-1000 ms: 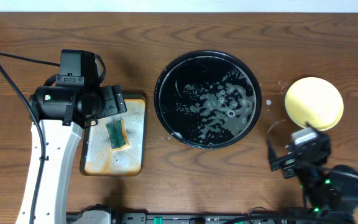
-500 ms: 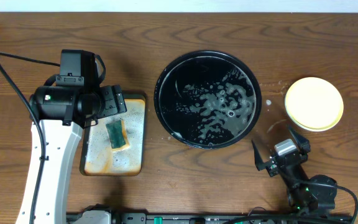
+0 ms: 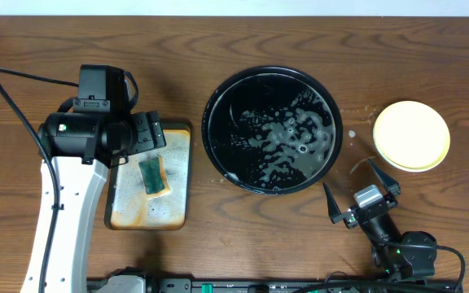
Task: Clean dirty plates on tray and stack at the side
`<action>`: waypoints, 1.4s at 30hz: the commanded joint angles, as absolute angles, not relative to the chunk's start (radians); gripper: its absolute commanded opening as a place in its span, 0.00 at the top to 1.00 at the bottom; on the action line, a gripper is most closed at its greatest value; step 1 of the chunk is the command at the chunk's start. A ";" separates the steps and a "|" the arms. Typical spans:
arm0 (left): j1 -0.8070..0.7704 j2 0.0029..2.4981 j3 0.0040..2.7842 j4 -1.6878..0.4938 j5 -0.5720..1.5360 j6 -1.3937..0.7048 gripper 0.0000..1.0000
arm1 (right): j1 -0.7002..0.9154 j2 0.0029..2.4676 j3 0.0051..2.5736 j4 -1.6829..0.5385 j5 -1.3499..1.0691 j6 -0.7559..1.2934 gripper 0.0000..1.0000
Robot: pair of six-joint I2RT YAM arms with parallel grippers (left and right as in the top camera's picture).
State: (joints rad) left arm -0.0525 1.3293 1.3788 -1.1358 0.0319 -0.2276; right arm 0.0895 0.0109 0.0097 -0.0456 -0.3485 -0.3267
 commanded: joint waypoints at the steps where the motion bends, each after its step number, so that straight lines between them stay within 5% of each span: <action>1: -0.051 1.328 1.390 -1.137 0.038 -0.219 0.12 | 0.099 0.005 0.005 -0.044 -0.356 -0.337 0.01; 14: -0.059 1.322 1.383 -1.136 0.038 -0.218 0.12 | 0.099 0.005 0.005 -0.044 -0.356 -0.337 0.01; 22: -0.068 1.062 1.222 -1.094 -0.025 -0.218 0.12 | 0.099 0.005 0.005 -0.044 -0.356 -0.337 0.01; 42: -0.023 0.269 0.535 -0.212 -0.044 -0.145 0.12 | 0.099 0.005 0.005 -0.044 -0.356 -0.337 0.01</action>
State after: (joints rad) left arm -0.0277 0.3408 0.6163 -0.2577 -0.0517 -0.1844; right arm 0.0895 0.0109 0.0097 -0.0441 -0.3485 -0.3267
